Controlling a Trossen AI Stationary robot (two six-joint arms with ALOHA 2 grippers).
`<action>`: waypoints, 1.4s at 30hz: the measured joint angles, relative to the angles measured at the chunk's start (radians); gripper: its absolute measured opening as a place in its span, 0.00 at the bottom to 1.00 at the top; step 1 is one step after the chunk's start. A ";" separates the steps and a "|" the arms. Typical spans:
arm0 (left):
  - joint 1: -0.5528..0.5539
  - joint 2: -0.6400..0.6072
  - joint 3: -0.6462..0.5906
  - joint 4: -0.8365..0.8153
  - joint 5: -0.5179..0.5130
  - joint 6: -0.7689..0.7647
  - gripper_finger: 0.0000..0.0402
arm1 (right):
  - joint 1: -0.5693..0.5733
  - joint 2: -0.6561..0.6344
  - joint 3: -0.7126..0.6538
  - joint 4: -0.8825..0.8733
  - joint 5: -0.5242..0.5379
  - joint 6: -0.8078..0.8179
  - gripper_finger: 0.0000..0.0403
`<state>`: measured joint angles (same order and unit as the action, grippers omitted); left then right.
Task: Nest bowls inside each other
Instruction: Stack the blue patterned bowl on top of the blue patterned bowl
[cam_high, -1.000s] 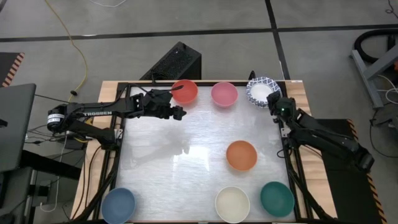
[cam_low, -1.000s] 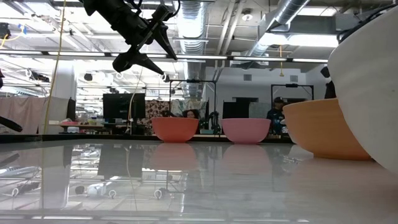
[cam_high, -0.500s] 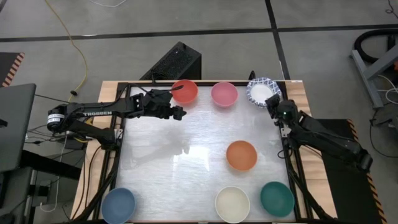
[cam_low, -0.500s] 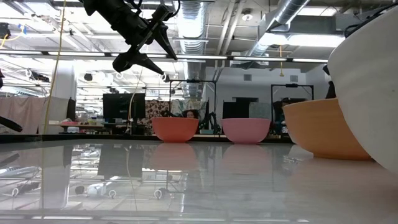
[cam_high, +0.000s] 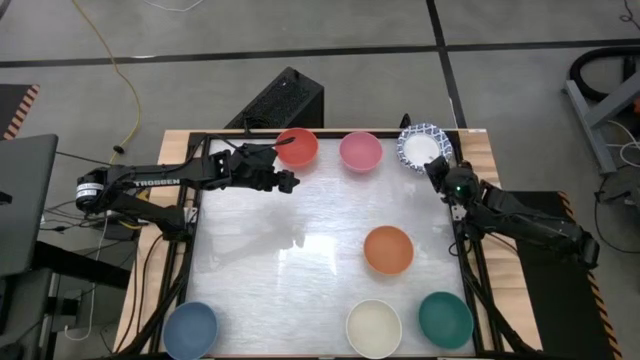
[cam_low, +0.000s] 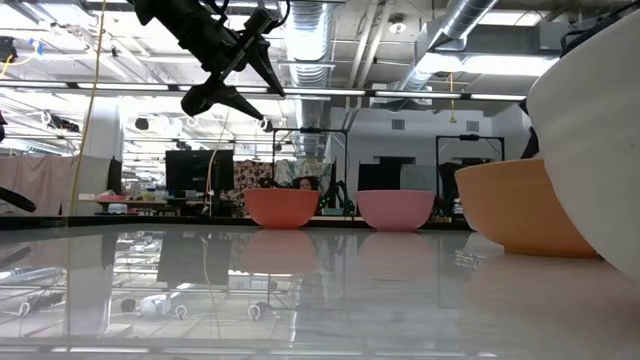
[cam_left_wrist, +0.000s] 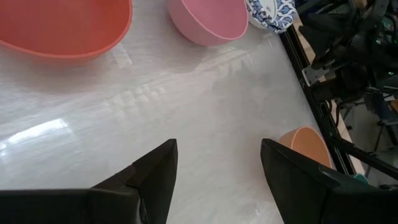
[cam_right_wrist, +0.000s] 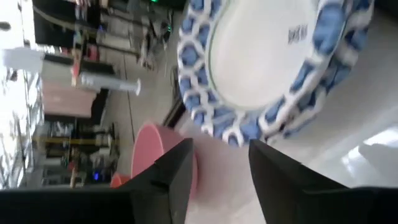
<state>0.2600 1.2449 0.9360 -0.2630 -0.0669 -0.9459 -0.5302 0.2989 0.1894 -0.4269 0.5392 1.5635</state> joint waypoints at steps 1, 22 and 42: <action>0.000 0.000 0.000 0.000 0.000 0.000 0.55 | 0.000 0.000 0.000 -0.003 0.021 0.002 0.42; 0.000 0.000 0.000 0.000 -0.026 0.001 0.55 | -0.101 0.003 0.000 -0.058 0.092 0.012 0.22; 0.000 0.000 0.000 0.000 -0.027 0.007 0.55 | -0.134 0.192 0.000 0.086 0.095 0.006 0.22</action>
<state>0.2598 1.2449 0.9360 -0.2633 -0.0943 -0.9386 -0.6638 0.4914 0.1890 -0.3412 0.6342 1.5696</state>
